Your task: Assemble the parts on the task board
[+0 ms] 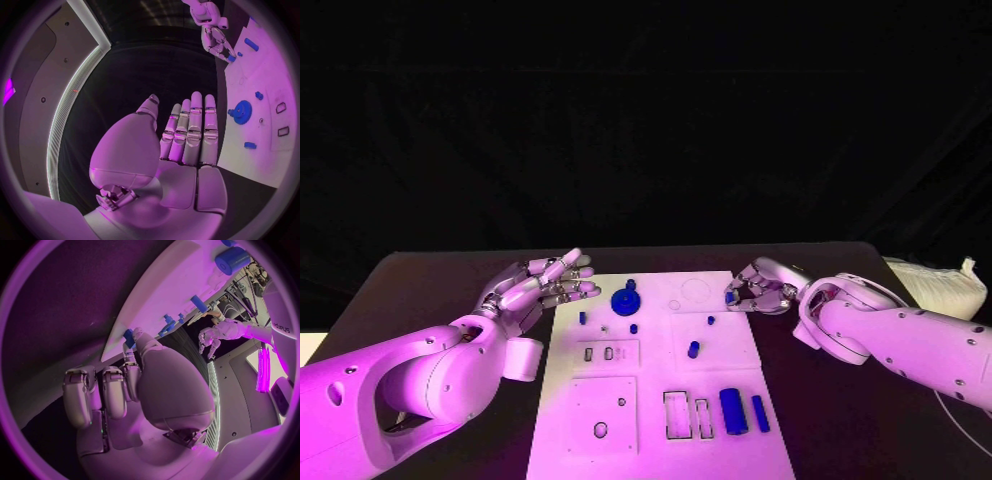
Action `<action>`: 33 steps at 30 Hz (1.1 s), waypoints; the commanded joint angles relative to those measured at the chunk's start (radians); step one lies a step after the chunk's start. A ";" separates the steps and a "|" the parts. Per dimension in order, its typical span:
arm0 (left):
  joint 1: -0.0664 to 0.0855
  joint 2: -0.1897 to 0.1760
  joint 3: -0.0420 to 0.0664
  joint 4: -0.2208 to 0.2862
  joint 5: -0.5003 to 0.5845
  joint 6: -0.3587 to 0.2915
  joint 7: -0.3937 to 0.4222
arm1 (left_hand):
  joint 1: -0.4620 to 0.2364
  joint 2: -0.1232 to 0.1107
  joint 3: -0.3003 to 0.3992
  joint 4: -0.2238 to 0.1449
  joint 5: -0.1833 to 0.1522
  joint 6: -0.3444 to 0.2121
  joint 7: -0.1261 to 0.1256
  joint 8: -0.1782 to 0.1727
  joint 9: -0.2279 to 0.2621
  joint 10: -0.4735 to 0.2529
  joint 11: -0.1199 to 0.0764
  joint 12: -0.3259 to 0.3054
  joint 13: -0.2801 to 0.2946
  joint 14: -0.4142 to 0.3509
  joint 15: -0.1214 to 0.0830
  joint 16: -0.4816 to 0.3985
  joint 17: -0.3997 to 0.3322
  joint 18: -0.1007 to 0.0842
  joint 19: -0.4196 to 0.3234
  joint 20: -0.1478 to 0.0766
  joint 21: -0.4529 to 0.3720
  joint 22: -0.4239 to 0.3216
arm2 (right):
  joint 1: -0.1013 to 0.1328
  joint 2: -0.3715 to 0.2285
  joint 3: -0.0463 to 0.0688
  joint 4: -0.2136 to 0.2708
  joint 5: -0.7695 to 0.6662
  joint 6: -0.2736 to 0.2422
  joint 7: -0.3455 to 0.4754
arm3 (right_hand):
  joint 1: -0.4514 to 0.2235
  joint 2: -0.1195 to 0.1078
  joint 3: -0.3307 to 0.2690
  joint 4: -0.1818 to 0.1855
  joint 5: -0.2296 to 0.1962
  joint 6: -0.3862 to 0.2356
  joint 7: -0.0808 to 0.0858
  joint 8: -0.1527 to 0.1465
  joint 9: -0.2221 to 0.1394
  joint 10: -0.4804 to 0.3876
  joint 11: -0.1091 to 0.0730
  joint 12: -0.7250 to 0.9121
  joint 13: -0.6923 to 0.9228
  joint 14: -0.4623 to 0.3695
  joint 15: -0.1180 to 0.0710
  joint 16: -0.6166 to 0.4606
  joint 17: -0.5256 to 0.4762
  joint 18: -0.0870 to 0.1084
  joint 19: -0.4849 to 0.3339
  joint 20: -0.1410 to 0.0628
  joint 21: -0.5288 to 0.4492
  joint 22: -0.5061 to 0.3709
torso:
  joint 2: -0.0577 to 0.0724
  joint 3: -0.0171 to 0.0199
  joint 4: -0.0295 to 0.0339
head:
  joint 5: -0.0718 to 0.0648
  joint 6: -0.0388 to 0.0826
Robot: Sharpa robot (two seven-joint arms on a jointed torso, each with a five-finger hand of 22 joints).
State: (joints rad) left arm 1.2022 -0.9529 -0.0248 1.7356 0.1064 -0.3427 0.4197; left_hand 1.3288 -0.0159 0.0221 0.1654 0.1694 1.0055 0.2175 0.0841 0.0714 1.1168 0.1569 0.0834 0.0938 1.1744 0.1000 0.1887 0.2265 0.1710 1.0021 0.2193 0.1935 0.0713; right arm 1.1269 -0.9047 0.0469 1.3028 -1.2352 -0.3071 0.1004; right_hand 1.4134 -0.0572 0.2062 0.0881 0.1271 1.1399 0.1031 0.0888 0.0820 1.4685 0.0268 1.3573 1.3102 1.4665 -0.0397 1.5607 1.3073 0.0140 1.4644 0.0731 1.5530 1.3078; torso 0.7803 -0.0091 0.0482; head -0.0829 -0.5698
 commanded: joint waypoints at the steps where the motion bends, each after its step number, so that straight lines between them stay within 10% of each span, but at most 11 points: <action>1: 0.000 0.001 0.000 0.001 0.002 0.019 0.006 | 0.008 0.005 -0.001 -0.005 0.005 -0.004 0.000 -0.007 0.001 -0.007 0.001 -0.006 0.000 0.001 0.005 -0.004 0.002 0.013 0.008 0.000 -0.004 -0.001 | -0.002 0.005 -0.001 -0.004 -0.035 -0.010 -0.019 | 0.003 0.014 0.006 -0.002 -0.004 0.012 -0.003 0.008 0.003 0.036 -0.009 0.008 0.156 0.102 -0.008 0.006 0.254 -0.008 0.094 -0.010 0.007 0.240 | 0.000 0.0001 0.0005 | -0.002 -0.002; 9: 0.000 0.002 0.000 -0.001 0.002 0.020 0.005 | 0.008 0.005 -0.001 -0.005 0.005 -0.004 0.000 -0.007 0.001 -0.007 0.001 -0.006 0.000 0.001 0.005 -0.004 0.002 0.013 0.008 0.000 -0.004 -0.001 | -0.002 0.009 0.001 0.022 -0.044 -0.072 -0.039 | 0.012 0.034 0.029 -0.018 0.006 0.032 -0.014 0.011 0.006 0.039 -0.019 0.014 0.160 0.103 -0.016 0.007 0.257 -0.008 0.094 -0.018 0.007 0.240 | -0.002 0.0004 0.0013 | 0.000 -0.003; 21: 0.000 0.006 0.000 -0.020 0.005 0.022 0.007 | 0.010 0.006 -0.001 -0.007 0.005 -0.004 0.000 -0.007 0.001 -0.007 0.001 -0.007 0.000 0.001 0.005 -0.004 0.002 0.013 0.009 0.000 -0.005 -0.002 | 0.026 0.027 0.013 0.187 -0.085 -0.121 -0.122 | 0.010 0.045 0.047 -0.029 0.019 0.036 -0.015 0.009 0.007 0.040 -0.021 0.014 0.160 0.104 -0.019 0.009 0.261 -0.008 0.094 -0.022 0.007 0.239 | -0.007 -0.0043 0.0037 | 0.010 -0.010; 33: 0.000 0.019 0.000 -0.050 0.016 0.026 0.008 | 0.010 0.006 -0.001 -0.007 0.005 -0.004 0.000 -0.007 0.001 -0.007 0.001 -0.007 0.000 0.001 0.005 -0.004 0.002 0.013 0.009 0.000 -0.005 -0.002 | 0.003 0.151 -0.008 0.240 -0.197 -0.080 -0.206 | -0.004 0.045 0.049 -0.027 0.019 0.034 -0.014 0.005 0.006 0.037 -0.020 0.006 0.157 0.103 -0.019 0.008 0.258 -0.007 0.092 -0.023 0.005 0.236 | -0.023 -0.0150 0.0123 | 0.031 -0.038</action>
State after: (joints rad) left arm 1.2020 -0.9371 -0.0250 1.6877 0.1136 -0.3397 0.4196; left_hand 1.3340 -0.0107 0.0222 0.1654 0.1694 1.0055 0.2175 0.0802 0.0714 1.1168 0.1569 0.0834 0.0938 1.1744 0.1000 0.1888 0.2273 0.1710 1.0021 0.2193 0.1936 0.0713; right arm 1.1324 -0.7609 0.0388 1.5436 -1.3619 -0.4080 -0.0547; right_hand 1.3977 -0.0334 0.2486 0.0615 0.1391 1.1520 0.1028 0.0902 0.0833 1.4670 0.0144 1.3685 1.3098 1.4666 -0.0538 1.5647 1.3079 0.0140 1.4644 0.0590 1.5569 1.3074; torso 0.7628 -0.0198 0.0580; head -0.0566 -0.6030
